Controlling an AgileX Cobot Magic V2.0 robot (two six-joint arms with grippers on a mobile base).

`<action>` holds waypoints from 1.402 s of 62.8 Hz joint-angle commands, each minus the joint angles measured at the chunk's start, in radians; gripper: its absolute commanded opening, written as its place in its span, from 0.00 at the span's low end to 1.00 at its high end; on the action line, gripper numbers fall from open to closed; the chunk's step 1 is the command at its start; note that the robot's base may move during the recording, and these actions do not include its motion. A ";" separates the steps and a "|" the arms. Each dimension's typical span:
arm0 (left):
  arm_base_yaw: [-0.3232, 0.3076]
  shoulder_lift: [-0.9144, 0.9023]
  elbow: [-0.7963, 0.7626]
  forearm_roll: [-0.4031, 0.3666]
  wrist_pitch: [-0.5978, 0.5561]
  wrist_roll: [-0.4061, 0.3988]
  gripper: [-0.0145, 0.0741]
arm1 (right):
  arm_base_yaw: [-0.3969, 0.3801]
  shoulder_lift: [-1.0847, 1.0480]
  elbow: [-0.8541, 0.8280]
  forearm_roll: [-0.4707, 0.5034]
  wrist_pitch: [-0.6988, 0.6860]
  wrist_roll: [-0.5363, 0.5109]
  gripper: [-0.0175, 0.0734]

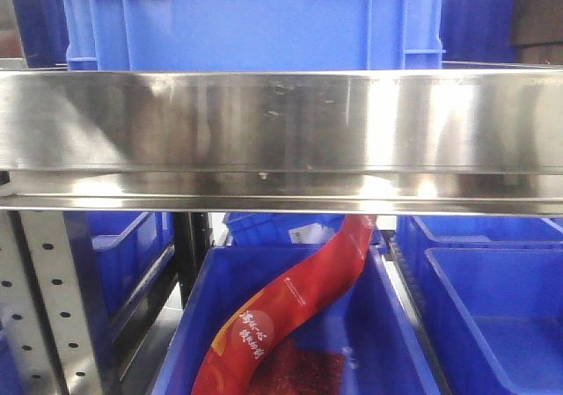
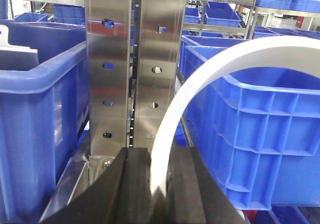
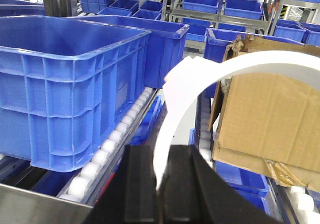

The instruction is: Grab PVC pipe and place in blue bin

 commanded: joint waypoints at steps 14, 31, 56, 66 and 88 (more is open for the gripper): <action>-0.005 -0.006 -0.002 0.000 -0.029 -0.002 0.04 | 0.002 -0.007 0.000 0.000 -0.030 0.000 0.01; -0.005 -0.006 -0.002 0.000 -0.029 -0.002 0.04 | 0.002 -0.007 0.000 0.000 -0.030 0.000 0.01; -0.005 -0.006 -0.002 0.000 -0.029 -0.002 0.04 | 0.002 -0.007 0.000 0.000 -0.030 0.000 0.01; -0.005 -0.006 -0.002 0.000 -0.029 -0.002 0.04 | 0.002 -0.007 0.000 0.000 -0.030 0.000 0.01; -0.005 -0.006 -0.002 0.000 -0.029 -0.002 0.04 | 0.002 -0.007 0.000 0.000 -0.035 0.000 0.01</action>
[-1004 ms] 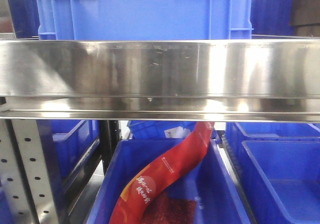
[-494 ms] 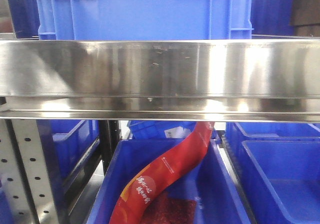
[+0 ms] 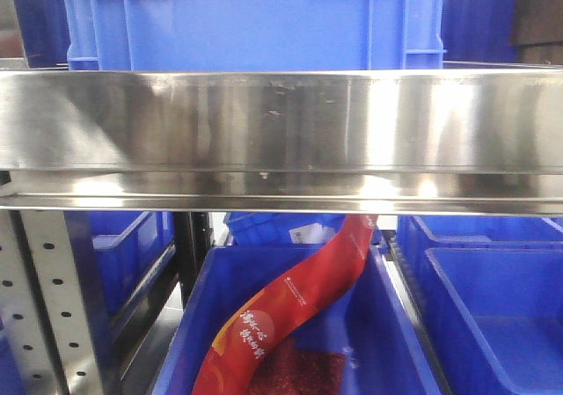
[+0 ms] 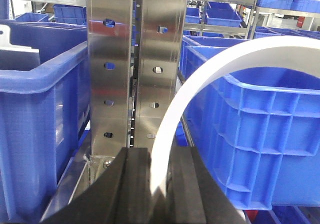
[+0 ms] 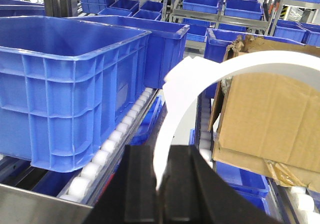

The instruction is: Grab PVC pipe and place in blue bin

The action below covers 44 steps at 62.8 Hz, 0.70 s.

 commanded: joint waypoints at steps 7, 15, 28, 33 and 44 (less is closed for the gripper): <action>-0.005 -0.006 -0.002 0.000 -0.035 -0.002 0.04 | 0.002 -0.007 0.000 0.000 -0.032 0.000 0.01; -0.005 -0.006 -0.002 0.000 -0.074 -0.002 0.04 | 0.002 -0.007 0.000 0.001 -0.033 0.000 0.01; -0.005 -0.006 -0.002 -0.009 -0.102 -0.002 0.04 | 0.002 -0.007 0.000 0.098 -0.066 0.000 0.01; -0.005 -0.006 -0.002 -0.009 -0.105 -0.002 0.04 | 0.002 -0.007 -0.002 0.124 -0.090 0.000 0.01; -0.005 -0.006 -0.032 -0.009 -0.119 -0.002 0.04 | 0.002 0.004 -0.031 0.124 -0.079 -0.017 0.01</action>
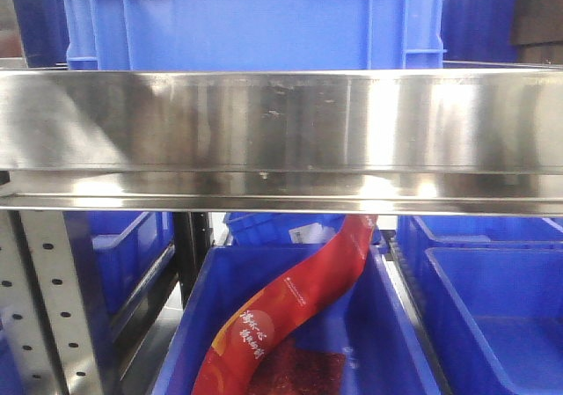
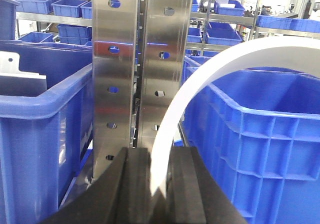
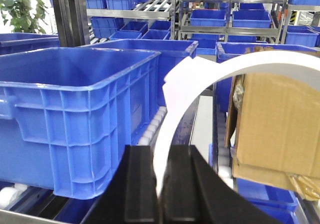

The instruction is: Grab PVC pipe and place in blue bin

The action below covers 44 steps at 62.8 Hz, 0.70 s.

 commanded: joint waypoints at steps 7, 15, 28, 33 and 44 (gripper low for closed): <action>-0.005 0.013 -0.064 -0.009 -0.034 -0.002 0.04 | 0.002 0.037 -0.067 0.010 0.012 -0.013 0.01; -0.015 0.059 -0.122 -0.011 0.008 -0.002 0.04 | 0.002 0.101 -0.132 0.026 0.073 -0.013 0.01; -0.095 0.142 -0.205 -0.011 0.029 -0.002 0.04 | 0.005 0.206 -0.245 0.053 0.133 -0.013 0.01; -0.142 0.178 -0.231 -0.011 0.029 -0.002 0.04 | 0.023 0.242 -0.282 0.069 0.143 -0.026 0.01; -0.235 0.264 -0.286 -0.011 0.008 -0.002 0.04 | 0.090 0.331 -0.354 0.110 0.176 -0.086 0.01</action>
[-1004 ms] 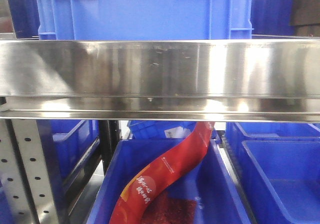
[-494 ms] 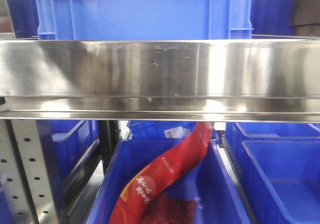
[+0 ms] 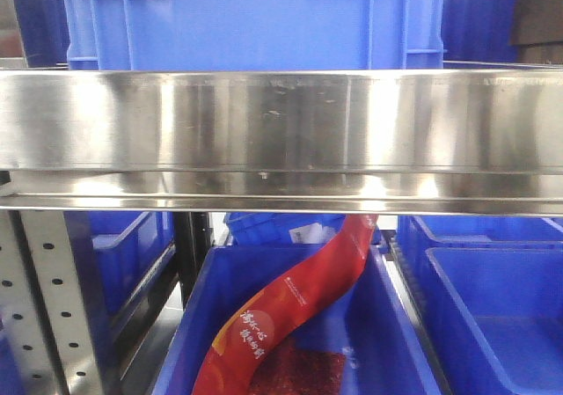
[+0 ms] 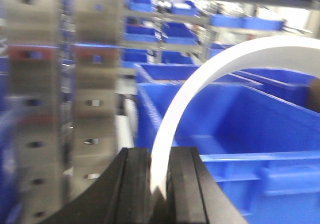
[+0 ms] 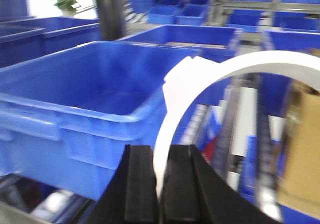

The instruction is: Grab PVC pipe and place in blue bin

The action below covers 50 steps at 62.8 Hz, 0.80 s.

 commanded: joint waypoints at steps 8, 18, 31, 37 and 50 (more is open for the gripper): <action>-0.088 0.097 -0.079 -0.005 -0.042 -0.002 0.04 | 0.077 0.104 -0.059 0.020 0.006 -0.026 0.01; -0.097 0.157 -0.142 0.002 -0.051 -0.002 0.04 | 0.132 0.173 -0.083 0.020 0.000 -0.028 0.01; -0.097 0.226 -0.219 0.020 -0.049 -0.002 0.04 | 0.184 0.221 -0.088 0.020 -0.096 -0.031 0.01; -0.097 0.267 -0.248 0.020 -0.051 -0.002 0.04 | 0.188 0.226 -0.088 0.020 -0.127 -0.035 0.01; -0.098 0.377 -0.315 0.018 -0.066 -0.002 0.04 | 0.188 0.280 -0.127 0.020 -0.145 -0.050 0.01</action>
